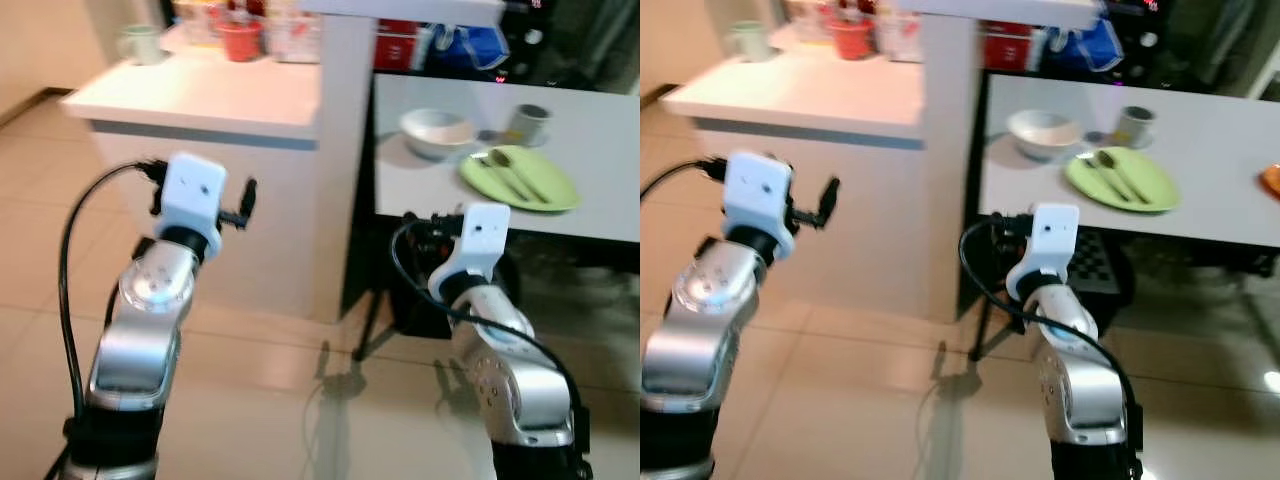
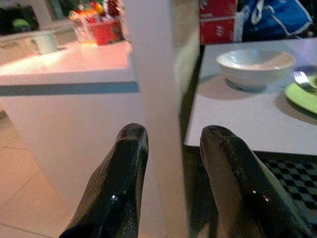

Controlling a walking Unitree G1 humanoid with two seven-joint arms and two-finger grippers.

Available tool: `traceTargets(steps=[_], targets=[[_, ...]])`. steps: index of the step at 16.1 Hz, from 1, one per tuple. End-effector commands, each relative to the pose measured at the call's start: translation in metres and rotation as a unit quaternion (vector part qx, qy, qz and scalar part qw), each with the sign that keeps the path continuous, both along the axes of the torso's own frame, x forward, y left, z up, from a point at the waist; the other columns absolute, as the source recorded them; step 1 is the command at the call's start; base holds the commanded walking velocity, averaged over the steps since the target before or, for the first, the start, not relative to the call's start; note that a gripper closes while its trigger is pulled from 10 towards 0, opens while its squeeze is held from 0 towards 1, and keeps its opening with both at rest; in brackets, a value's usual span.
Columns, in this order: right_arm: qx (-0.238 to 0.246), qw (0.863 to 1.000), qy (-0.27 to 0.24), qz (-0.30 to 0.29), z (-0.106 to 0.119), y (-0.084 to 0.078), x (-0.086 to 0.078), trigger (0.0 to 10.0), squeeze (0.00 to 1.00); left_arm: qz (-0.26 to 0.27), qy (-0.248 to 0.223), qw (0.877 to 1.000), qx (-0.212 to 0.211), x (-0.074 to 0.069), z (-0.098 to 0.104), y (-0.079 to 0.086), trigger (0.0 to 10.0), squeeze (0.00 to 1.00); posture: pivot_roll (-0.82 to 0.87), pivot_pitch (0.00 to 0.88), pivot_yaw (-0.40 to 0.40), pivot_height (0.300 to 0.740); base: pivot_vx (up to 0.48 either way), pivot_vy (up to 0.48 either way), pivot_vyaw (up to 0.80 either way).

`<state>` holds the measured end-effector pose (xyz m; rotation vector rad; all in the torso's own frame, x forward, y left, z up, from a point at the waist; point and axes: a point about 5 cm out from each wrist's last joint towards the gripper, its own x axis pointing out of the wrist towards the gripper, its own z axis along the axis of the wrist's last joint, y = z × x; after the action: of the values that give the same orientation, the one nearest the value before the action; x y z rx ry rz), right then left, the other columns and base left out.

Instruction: Setting the table

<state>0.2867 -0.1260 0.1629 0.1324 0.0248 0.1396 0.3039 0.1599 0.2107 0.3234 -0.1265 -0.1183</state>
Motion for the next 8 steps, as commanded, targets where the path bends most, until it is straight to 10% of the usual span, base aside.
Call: traceTargets(steps=[1,8], targets=[[-0.006,1.0,0.003,-0.012,-0.0024,-0.0098,0.0005,10.0,0.0,-0.018,0.0,1.0,0.001,0.0027,-0.0004,-0.009,10.0,0.0,0.0,0.0,0.001,0.74,0.0,0.42,0.0],[-0.013,1.0,0.004,-0.014,-0.0032,-0.012,-0.0011,10.0,0.0,-0.008,0.008,1.0,-0.003,-0.0019,-0.0069,-0.0061,10.0,0.0,0.0,0.0,-0.008,0.74,0.0,0.423,0.0]])
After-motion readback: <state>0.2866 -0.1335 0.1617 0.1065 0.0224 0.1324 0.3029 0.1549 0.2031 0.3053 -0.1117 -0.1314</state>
